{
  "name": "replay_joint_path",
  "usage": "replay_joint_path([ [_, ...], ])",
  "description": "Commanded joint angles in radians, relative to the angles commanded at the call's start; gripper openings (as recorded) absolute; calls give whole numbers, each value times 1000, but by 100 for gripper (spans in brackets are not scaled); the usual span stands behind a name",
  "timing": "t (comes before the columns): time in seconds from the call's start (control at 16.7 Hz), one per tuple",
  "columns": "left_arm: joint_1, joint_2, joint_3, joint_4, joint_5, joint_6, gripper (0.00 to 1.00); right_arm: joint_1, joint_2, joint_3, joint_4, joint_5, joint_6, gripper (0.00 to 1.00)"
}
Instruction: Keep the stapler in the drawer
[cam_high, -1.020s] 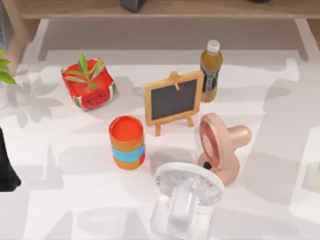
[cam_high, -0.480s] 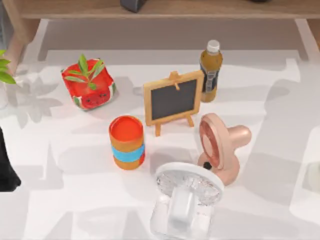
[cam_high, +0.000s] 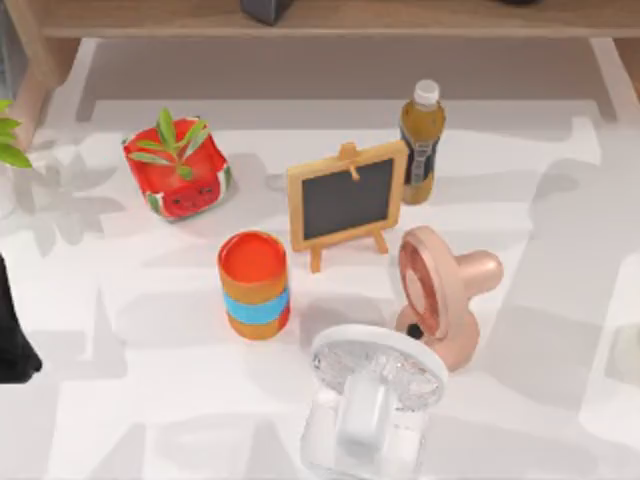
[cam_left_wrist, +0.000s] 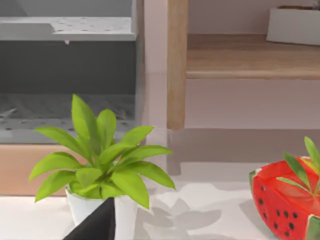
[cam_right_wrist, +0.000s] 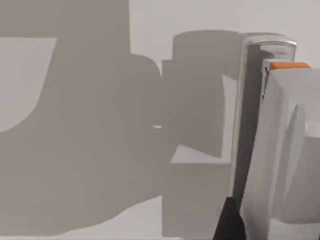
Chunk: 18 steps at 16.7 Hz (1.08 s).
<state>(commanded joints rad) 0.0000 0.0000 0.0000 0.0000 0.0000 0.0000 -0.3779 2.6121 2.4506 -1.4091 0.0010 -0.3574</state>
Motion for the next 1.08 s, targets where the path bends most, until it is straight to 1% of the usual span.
replay_joint_path([
  [0.36, 0, 0, 0, 0, 0, 0, 100, 0, 0, 0, 0, 0, 0, 98],
  [0.42, 0, 0, 0, 0, 0, 0, 100, 0, 0, 0, 0, 0, 0, 100],
  [1.08, 0, 0, 0, 0, 0, 0, 100, 1, -25, -18, 15, -7, -14, 100],
])
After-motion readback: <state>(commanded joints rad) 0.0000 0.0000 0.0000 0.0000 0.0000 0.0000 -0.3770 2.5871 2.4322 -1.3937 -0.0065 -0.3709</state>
